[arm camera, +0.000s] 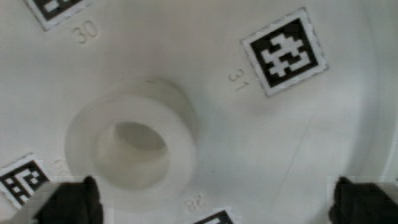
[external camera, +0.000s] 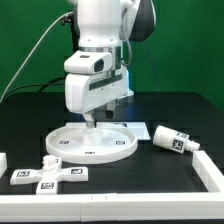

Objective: Assemble round table

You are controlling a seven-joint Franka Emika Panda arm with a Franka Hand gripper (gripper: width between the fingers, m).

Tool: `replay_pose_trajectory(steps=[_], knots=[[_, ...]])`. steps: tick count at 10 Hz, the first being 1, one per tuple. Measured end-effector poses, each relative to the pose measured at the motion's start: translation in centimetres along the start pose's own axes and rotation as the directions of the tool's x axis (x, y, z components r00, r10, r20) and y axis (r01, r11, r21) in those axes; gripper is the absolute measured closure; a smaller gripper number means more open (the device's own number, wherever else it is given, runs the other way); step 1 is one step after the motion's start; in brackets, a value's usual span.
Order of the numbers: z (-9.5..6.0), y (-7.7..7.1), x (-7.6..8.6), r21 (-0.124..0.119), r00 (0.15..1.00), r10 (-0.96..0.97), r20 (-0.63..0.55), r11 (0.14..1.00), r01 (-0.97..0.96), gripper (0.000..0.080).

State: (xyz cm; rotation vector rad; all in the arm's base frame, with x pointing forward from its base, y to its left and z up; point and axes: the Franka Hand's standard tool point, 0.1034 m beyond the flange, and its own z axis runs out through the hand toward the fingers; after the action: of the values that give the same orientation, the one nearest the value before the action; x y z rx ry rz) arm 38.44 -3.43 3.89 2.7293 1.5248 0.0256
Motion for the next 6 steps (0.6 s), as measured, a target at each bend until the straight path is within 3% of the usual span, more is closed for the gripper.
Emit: replay_pose_trajectory(steps=[3, 6], knots=[[1.0, 1.3, -0.9, 0.001, 1.000, 0.006, 0.000, 1.000, -0.006, 0.0150], [2.7, 1.3, -1.0, 0.008, 1.000, 0.011, -0.004, 1.000, -0.011, 0.0150]])
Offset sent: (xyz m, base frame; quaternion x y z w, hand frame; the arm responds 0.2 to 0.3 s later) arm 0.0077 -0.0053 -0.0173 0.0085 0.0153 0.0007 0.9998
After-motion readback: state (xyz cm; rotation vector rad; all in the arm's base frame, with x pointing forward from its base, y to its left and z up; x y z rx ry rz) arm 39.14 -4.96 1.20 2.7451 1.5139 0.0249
